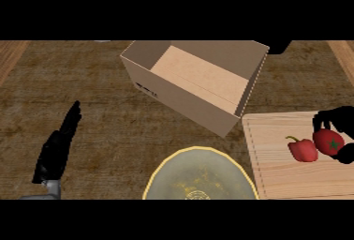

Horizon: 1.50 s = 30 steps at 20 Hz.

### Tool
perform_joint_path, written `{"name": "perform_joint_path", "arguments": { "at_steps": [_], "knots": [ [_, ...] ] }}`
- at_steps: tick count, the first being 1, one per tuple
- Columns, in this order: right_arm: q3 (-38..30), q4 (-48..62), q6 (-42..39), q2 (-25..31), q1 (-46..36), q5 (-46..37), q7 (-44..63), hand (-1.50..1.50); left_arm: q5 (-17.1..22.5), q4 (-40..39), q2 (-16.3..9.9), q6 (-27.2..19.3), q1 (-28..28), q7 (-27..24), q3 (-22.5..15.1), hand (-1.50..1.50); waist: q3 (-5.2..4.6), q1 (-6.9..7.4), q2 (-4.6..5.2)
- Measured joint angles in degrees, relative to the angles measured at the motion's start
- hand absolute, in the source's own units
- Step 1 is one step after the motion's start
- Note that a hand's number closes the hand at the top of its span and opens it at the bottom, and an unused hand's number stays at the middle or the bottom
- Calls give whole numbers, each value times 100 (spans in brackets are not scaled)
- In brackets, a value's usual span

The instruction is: Pick the tomato from the cutting board and place it in the cardboard box

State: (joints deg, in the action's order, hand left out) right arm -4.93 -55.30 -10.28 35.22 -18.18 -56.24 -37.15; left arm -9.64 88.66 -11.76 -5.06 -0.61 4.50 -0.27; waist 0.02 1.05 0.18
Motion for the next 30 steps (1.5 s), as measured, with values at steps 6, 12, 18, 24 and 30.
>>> {"name": "perform_joint_path", "arguments": {
  "at_steps": [6, 12, 18, 24, 30],
  "knots": [
    [-61, 1321, 433, -336, -1721, -464, 810, 150, -39, -102, 22, 72, 192, -8, -66, 0, 9, 202, 66],
    [-314, 2420, 905, -267, -2847, -573, 745, 150, -34, -185, 16, 91, 243, -17, 15, 0, 7, 145, 56],
    [-916, 2564, 313, -354, -3466, 284, -24, 150, -13, -64, -40, 137, 56, -49, 68, 0, 5, 65, 8],
    [-1227, 2435, -582, -570, -4000, 983, -444, 150, -1, -35, -44, 120, 132, 101, 151, 0, 0, -19, -15],
    [-1247, 1831, -1186, -1016, -4333, 1415, 74, 150, 11, -59, -74, 166, 17, 0, 248, 0, -5, -78, -36]
  ]
}}
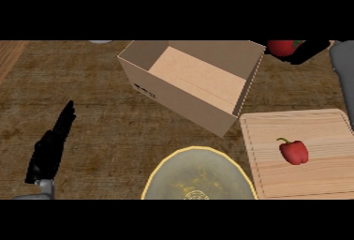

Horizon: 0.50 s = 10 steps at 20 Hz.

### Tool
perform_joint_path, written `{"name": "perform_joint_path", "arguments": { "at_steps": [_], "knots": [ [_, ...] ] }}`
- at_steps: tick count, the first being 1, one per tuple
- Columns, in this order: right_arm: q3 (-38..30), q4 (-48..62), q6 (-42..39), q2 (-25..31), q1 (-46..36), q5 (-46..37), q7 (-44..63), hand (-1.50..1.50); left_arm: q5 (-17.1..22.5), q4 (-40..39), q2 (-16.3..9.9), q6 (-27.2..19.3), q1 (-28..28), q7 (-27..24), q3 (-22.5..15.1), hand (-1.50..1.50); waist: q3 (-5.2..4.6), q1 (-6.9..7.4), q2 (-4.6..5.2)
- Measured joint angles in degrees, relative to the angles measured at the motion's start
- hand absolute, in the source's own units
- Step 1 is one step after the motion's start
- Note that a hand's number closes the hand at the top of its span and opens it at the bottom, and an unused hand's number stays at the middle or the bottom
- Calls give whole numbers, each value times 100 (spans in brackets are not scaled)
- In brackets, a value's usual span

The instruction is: Pick the tomato from the cutting board and place it in the cardboard box

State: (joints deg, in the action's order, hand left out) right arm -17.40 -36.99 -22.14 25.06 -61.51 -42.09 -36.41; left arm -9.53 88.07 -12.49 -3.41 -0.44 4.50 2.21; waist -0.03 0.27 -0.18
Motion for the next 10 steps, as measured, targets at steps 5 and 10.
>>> {"name": "perform_joint_path", "arguments": {
  "at_steps": [5, 10],
  "knots": [
    [142, -399, -134, -419, -340, 96, 829, 150, 14, -21, -3, 66, 3, -59, 51, 0, -1, 5, 4],
    [364, -279, 132, -935, -716, -41, 1464, 150, -109, 71, 138, -29, 84, 93, -55, 0, 0, 51, 23]
  ]
}}
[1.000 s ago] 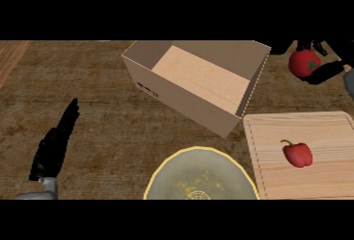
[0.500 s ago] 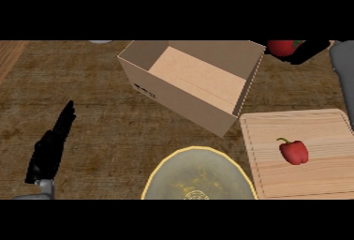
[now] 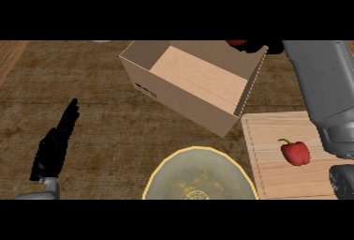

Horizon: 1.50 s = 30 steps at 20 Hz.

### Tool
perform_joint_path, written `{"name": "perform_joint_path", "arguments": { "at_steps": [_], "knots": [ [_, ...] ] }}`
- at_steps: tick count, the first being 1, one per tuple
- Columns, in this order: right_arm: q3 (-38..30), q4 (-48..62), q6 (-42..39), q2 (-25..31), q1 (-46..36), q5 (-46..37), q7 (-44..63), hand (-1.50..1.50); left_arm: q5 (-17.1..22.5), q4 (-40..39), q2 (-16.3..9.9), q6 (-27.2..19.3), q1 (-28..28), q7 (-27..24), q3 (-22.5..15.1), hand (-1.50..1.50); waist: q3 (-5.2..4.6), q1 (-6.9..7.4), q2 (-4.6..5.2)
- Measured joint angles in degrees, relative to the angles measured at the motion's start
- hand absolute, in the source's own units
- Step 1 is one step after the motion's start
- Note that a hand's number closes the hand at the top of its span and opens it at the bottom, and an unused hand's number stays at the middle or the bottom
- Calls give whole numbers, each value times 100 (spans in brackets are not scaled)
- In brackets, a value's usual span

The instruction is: Pick the tomato from the cutting board and place it in the cardboard box

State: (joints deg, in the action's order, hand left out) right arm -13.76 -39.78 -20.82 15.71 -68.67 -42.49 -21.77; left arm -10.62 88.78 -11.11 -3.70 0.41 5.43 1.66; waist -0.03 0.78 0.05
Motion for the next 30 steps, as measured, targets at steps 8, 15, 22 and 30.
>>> {"name": "perform_joint_path", "arguments": {
  "at_steps": [8, 15, 22, 30],
  "knots": [
    [351, 780, 651, -783, -307, -363, 478, 150, 15, 133, -8, 102, -23, 56, 6, 0, 1, 79, 30],
    [405, 1744, 1302, -1204, -468, -612, 785, -150, -27, 97, 30, 142, 23, 3, -40, 0, 0, 154, 72],
    [151, 2380, 1732, -1371, -605, -463, 730, -150, -29, 101, 12, 194, 70, 5, -8, 0, 2, 229, 105],
    [-925, 2321, 2143, -1268, -624, 567, 456, -150, -93, 36, 79, 137, 123, -15, -35, 0, 6, 227, 119]
  ]
}}
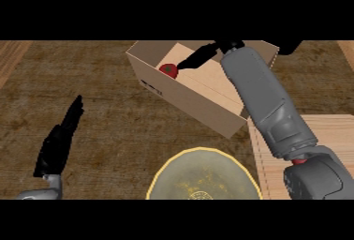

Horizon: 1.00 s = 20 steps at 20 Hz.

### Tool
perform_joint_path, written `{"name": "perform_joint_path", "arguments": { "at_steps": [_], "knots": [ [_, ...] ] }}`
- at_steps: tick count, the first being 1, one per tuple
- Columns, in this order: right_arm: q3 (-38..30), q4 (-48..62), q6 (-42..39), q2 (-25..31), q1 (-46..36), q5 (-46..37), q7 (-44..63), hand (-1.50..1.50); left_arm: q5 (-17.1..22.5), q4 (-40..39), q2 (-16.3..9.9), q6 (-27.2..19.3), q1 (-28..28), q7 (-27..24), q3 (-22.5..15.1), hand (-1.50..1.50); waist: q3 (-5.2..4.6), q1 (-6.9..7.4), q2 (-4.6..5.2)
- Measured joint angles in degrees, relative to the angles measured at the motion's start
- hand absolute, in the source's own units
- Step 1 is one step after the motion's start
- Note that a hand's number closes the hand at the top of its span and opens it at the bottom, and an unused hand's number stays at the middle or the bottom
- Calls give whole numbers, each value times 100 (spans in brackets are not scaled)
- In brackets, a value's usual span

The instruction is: Pick the tomato from the cutting board and place it in the cardboard box

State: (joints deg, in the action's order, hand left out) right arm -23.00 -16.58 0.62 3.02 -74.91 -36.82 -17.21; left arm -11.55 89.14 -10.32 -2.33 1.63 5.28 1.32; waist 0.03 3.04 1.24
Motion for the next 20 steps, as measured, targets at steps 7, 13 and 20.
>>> {"name": "perform_joint_path", "arguments": {
  "at_steps": [7, 13, 20],
  "knots": [
    [-958, 73, -292, 622, -41, 945, -155, -150, 37, -43, -6, 46, 123, 44, 31, 0, 2, 19, 24],
    [-1451, 211, -451, 1559, 111, 1339, -121, -150, -35, 13, 37, 6, 129, 39, -29, 0, 5, 61, 55],
    [-1750, 386, -1261, 2705, 440, 1588, -266, -150, -17, 69, 40, 46, 180, 87, -39, 0, 16, 131, 104]
  ]
}}
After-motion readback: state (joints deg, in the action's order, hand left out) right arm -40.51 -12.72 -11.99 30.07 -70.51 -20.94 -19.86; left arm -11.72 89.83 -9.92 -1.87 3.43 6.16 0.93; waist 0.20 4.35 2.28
